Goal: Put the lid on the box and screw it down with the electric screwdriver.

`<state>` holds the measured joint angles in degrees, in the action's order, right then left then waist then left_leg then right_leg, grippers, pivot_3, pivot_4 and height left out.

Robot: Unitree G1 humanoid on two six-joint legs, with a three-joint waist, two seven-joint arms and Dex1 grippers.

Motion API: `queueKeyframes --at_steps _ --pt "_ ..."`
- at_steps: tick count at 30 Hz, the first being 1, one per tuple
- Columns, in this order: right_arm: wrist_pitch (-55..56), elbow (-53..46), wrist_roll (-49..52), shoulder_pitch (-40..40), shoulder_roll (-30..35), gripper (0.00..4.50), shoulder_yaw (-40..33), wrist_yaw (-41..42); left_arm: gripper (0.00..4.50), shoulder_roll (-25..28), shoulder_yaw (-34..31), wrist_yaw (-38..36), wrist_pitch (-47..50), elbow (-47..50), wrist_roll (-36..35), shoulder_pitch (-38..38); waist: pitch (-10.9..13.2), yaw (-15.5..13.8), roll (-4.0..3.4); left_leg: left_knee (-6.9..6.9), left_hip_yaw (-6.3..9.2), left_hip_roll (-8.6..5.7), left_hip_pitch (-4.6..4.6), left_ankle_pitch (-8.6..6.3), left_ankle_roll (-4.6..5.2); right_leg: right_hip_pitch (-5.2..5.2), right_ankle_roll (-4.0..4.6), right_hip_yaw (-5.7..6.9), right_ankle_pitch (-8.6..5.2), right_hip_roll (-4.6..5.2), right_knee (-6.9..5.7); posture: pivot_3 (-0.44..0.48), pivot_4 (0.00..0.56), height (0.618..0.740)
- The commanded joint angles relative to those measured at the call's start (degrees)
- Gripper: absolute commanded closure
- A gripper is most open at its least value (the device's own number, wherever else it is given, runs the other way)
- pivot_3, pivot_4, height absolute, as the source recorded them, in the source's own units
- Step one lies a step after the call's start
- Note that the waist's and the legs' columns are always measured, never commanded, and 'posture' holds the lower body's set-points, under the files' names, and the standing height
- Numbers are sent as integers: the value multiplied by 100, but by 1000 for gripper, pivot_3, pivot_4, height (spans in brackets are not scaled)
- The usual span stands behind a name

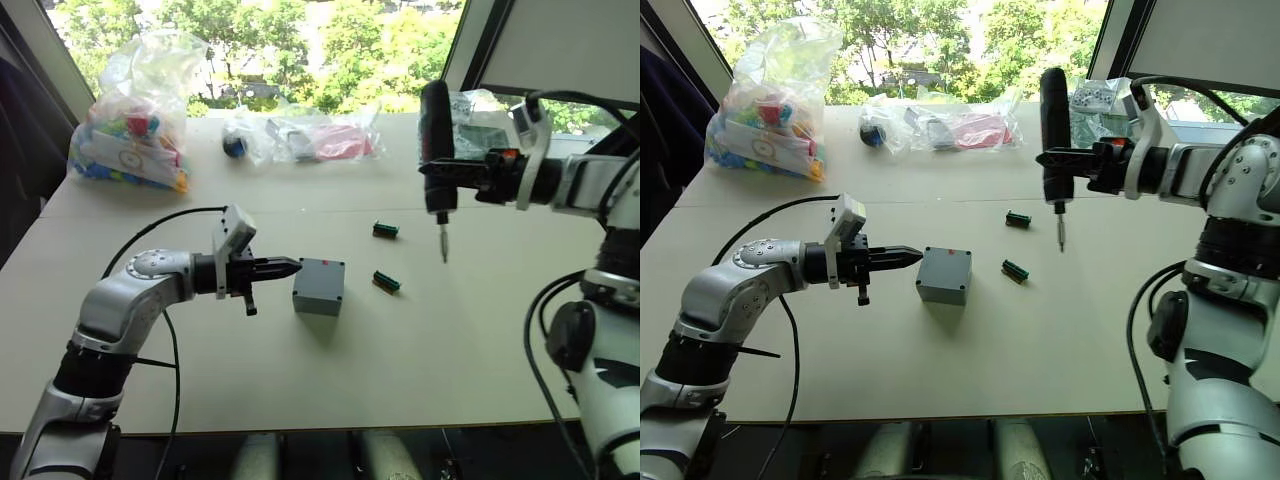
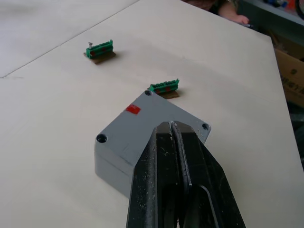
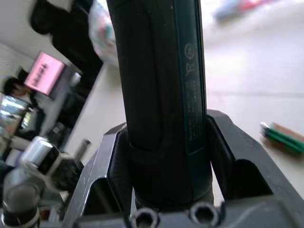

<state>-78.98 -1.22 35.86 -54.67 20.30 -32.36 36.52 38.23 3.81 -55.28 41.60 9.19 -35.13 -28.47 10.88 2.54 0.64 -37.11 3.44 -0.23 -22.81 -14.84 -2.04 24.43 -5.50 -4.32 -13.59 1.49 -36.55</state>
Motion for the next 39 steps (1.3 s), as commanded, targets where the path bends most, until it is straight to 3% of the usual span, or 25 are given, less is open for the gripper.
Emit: queueKeyframes --at_steps 1,3,7,19,39 --pt "1086 -1228 374 329 -840 2673 -129 -575 4500 54 30 -92 -93 22 156 -101 0 -33 0 -3 5 -3 -8 1 -1 7 -1 5 0 7 -9 0 150 740" --pt "1493 -1405 521 492 -1346 2673 52 -740 4500 3 99 -76 -82 26 232 -115 0 -23 -1 -5 5 -4 -12 2 -3 10 -1 6 0 13 -9 0 150 740" --pt "2285 -1549 306 888 -1691 2673 720 -833 4500 -68 265 -107 -143 2 402 -132 0 0 -1 -5 2 -4 -12 3 -6 15 -2 4 1 17 -13 0 150 740" --pt "4385 -1242 -575 2018 -1543 2673 2168 -672 4500 -498 800 -196 -712 -785 1176 -405 0 14 -1 -1 1 -5 2 3 -6 16 0 4 0 4 -29 0 150 740" --pt "5040 -859 -626 2457 -1212 2673 2446 -784 4500 -552 714 -223 -602 -619 1207 -240 0 12 -1 0 -2 -4 12 3 -6 14 1 0 -1 3 -38 0 150 740"
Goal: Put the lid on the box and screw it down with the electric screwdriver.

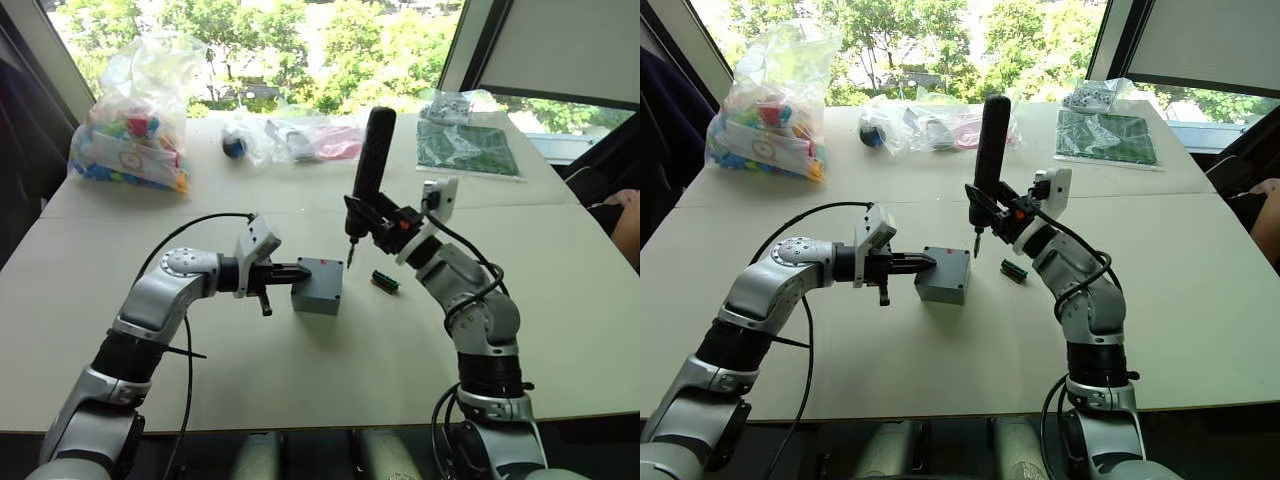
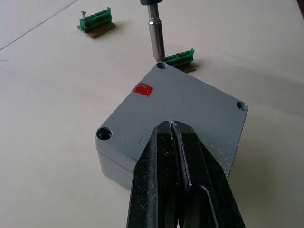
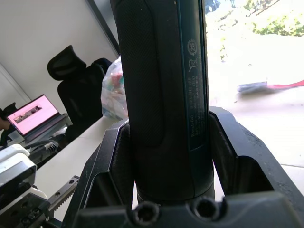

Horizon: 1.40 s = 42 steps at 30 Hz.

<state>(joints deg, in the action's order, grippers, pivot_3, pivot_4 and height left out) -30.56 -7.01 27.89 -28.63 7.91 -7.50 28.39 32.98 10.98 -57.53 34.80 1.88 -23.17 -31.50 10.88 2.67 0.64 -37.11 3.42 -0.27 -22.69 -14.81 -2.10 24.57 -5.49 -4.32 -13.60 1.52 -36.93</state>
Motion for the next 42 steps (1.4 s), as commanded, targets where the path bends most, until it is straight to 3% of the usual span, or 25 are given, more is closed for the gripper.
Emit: queueKeyframes --at_steps 1,16,42 --pt "216 -294 194 -190 9 2673 -67 -3 4500 -26 -1 3 83 120 11 67 0 -4 0 0 0 0 0 0 0 0 0 0 0 0 0 0 150 740" --pt "-152 -782 814 -378 5 2673 -141 -424 4500 -50 17 -1 94 158 35 96 0 -9 0 0 0 0 0 0 0 -2 0 -1 0 2 1 0 150 740" --pt "729 -348 -79 104 263 2673 637 35 4500 -3 -13 7 88 165 71 134 0 -8 1 0 -1 0 5 0 0 -5 0 -1 -1 0 1 0 150 740"
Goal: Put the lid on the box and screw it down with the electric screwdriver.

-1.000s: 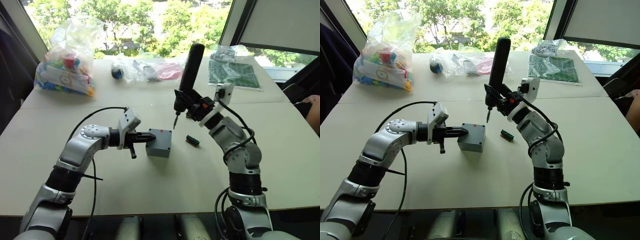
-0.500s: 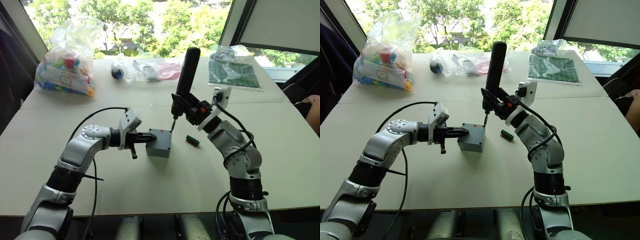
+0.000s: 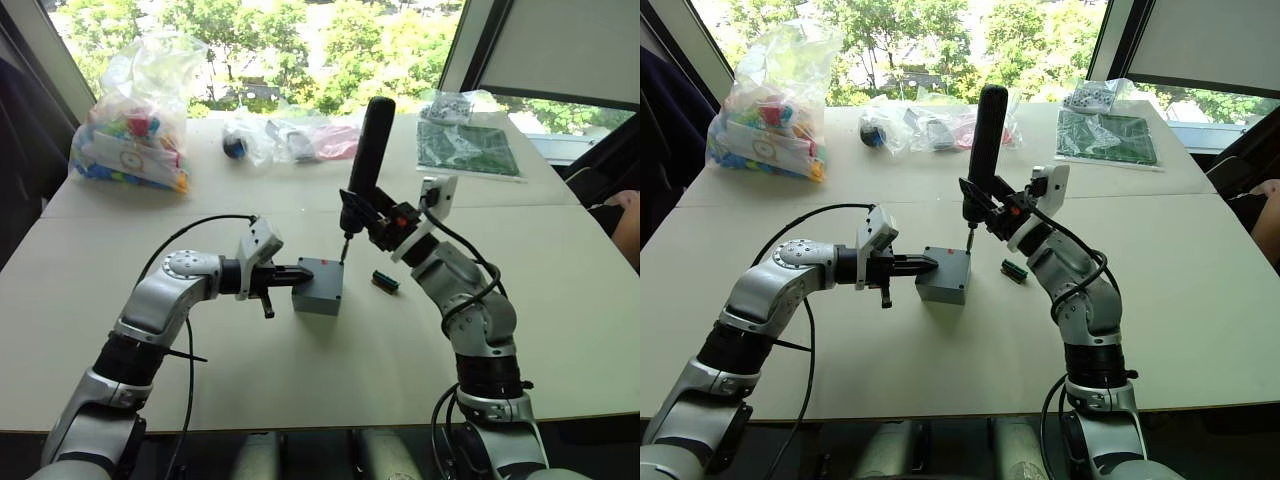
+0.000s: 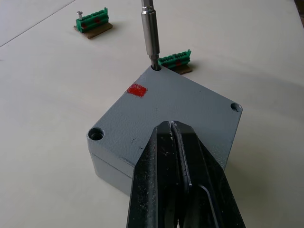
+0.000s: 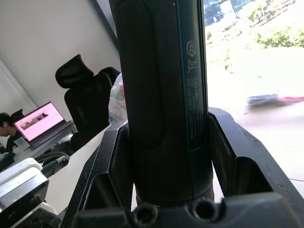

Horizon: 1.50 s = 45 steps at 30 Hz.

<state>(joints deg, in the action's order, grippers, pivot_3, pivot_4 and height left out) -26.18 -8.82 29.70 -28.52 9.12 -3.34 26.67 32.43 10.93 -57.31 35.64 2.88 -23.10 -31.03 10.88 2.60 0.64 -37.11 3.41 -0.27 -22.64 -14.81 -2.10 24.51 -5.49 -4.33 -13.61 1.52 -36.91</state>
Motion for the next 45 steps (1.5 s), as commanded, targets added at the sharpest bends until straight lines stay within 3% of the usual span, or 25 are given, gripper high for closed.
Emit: queueKeyframes --at_steps 1,17,21,41,43,45 --pt "362 -172 -340 139 193 2673 309 270 4500 55 3 -18 -5 64 75 94 0 -1 0 0 0 0 3 0 0 -3 0 0 0 0 0 0 150 740" --pt "715 181 -1242 902 570 2673 1074 388 4500 39 111 -34 -50 123 222 220 -124 -4 29 9 4 0 50 -2 2 -59 5 2 -15 -1 15 0 150 740" --pt "718 275 -1232 862 531 2673 1009 332 4500 40 119 -41 -56 117 228 216 -128 -8 32 29 7 2 128 -11 14 -144 28 5 -67 0 46 0 150 740" --pt "720 110 -1039 675 553 2673 784 325 4500 -2 225 -91 -158 10 330 298 -135 -20 37 31 12 4 125 -11 15 -148 31 7 -67 5 58 0 150 740" --pt "582 -87 -919 549 566 2673 645 238 4500 21 242 -114 -163 22 335 362 -135 -19 36 31 12 4 124 -11 15 -148 31 7 -67 6 60 0 150 740" --pt "183 -503 -519 -130 629 2673 134 -113 4500 20 218 -96 -171 0 335 430 -132 -12 32 32 10 7 123 -11 15 -147 32 6 -66 8 61 0 150 740"
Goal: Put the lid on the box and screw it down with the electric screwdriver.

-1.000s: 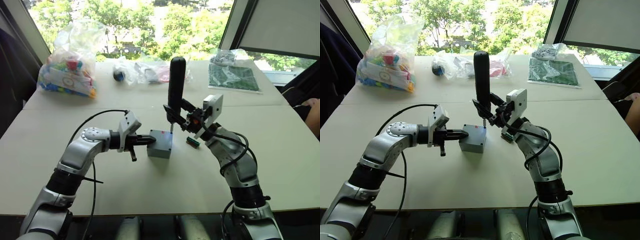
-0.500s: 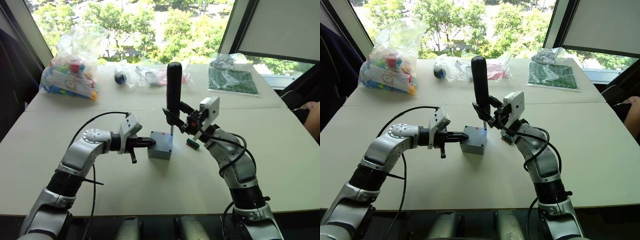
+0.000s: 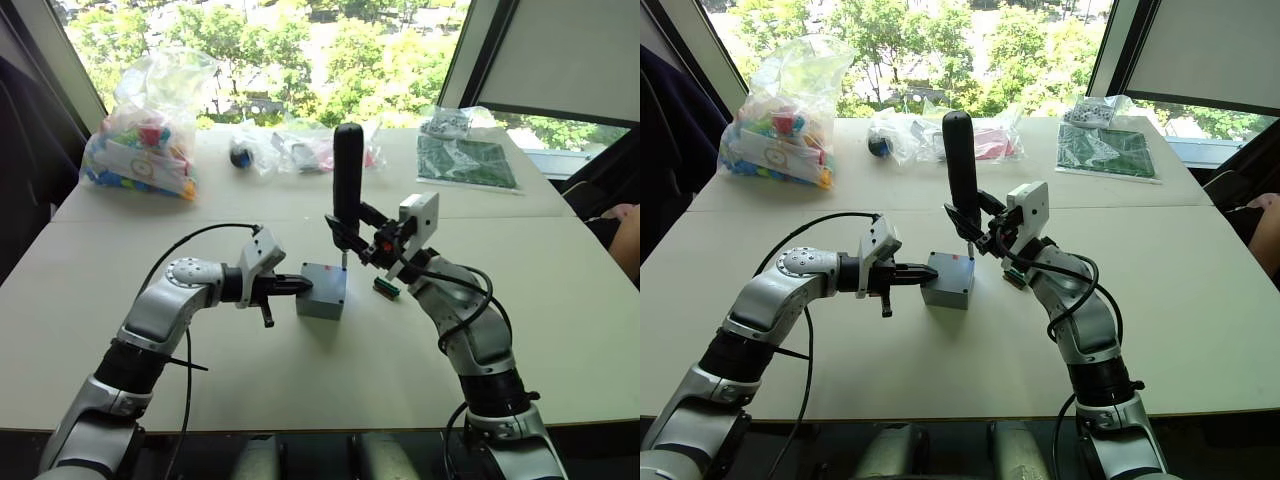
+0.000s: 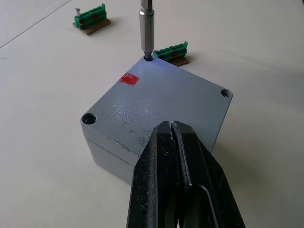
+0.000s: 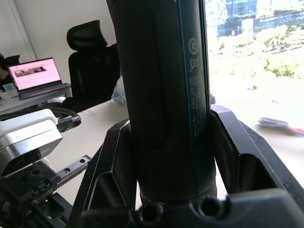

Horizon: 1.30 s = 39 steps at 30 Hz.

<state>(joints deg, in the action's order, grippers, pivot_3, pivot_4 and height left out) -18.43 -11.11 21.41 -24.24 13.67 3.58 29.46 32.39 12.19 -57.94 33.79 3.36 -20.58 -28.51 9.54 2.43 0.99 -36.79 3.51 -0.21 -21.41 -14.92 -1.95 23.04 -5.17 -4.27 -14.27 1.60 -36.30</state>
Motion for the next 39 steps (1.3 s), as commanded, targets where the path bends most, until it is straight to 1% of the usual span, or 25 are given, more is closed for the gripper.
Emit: queueKeyframes --at_steps 1,3,4,6,9,10,11,13,15,17,19,22,27,33,38,39 --pt "-738 -405 438 -802 195 2673 -735 -526 4500 22 85 -26 4 -53 83 202 7 2 -6 0 -1 3 -4 0 0 5 3 -2 2 3 0 0 150 740" --pt "-1194 -558 843 -1428 258 2673 -1217 -970 4500 23 79 -5 -19 -11 85 266 21 -9 -20 0 -1 3 -14 0 0 15 5 -2 3 6 -1 0 150 740" --pt "-1643 -526 1283 -1885 423 2673 -1568 -1157 4500 13 34 22 33 114 19 320 29 -10 -29 0 -1 3 -22 0 0 22 5 -2 4 8 -1 0 150 740" --pt "-2589 -383 1829 -2479 870 2673 -2033 -1353 4500 -25 -107 79 157 340 -148 408 39 -20 -44 -3 1 1 -54 1 0 49 4 -2 6 12 -1 0 150 740" --pt "-3864 163 2266 -2987 1644 2673 -2467 -1471 4500 -102 -456 256 412 581 -471 368 36 -45 -38 -4 6 0 -103 0 1 94 -18 6 19 17 0 0 150 740" --pt "-4197 330 2211 -3027 1960 2673 -2407 -1403 4500 -109 -579 305 505 645 -581 320 36 -48 -38 -2 10 1 -104 -4 8 94 -18 13 20 20 -1 0 150 740" --pt "-4488 465 2057 -2948 2412 2673 -2170 -1200 4500 -103 -720 344 634 746 -733 239 36 -44 -38 -1 9 0 -104 -11 20 95 -18 16 20 20 0 0 150 740" --pt "-4947 804 1732 -2580 3331 2673 -1671 -792 4500 -27 -940 353 908 1058 -1045 37 40 -54 -34 0 8 0 -107 -20 36 97 -15 17 18 17 6 0 150 740" --pt "-5338 1159 1622 -2388 3797 2673 -1461 -660 4500 53 -998 337 1066 1301 -1195 -62 46 -72 -29 -2 7 -2 -115 -20 36 99 1 19 9 13 15 0 150 740" --pt "-5503 1451 1685 -2077 4163 2673 -1235 -105 4500 214 -756 287 995 1532 -1007 -115 60 -63 -51 -6 -6 -5 -125 -20 36 107 3 9 7 14 21 0 150 740" --pt "-5548 1635 1529 -1724 4576 2673 -728 432 4500 323 -530 234 957 1786 -905 -205 82 -23 -88 -11 -25 -16 -135 -20 37 120 -9 -9 13 14 21 0 150 740" --pt "-5878 2033 1476 -1724 4609 2673 -430 675 4500 432 -287 142 874 2008 -828 -232 97 44 -94 -13 -38 -15 -134 -22 41 128 -21 -20 19 7 19 0 150 740" --pt "-5812 2550 1090 -1821 4495 2673 -48 838 4500 458 -134 163 812 2097 -769 -139 109 100 -88 -16 -36 -3 -121 -23 44 129 -16 -23 23 -17 5 0 150 740" --pt "-5613 2930 664 -1831 4448 2673 228 1022 4500 443 -333 327 783 1882 -745 58 112 93 -82 -29 -38 -6 -125 -23 43 128 -19 -25 29 -12 3 0 150 740" --pt "-5408 2818 404 -1677 4386 2673 341 1123 4500 451 -604 395 753 1648 -821 120 124 75 -62 -32 -38 -6 -126 -23 43 127 -21 -25 32 -10 4 0 150 740" --pt "-5396 2794 372 -1653 4376 2194 340 1126 4500 452 -629 395 737 1596 -808 126 125 69 -59 -33 -39 -7 -126 -23 43 127 -21 -25 32 -10 4 0 150 740"
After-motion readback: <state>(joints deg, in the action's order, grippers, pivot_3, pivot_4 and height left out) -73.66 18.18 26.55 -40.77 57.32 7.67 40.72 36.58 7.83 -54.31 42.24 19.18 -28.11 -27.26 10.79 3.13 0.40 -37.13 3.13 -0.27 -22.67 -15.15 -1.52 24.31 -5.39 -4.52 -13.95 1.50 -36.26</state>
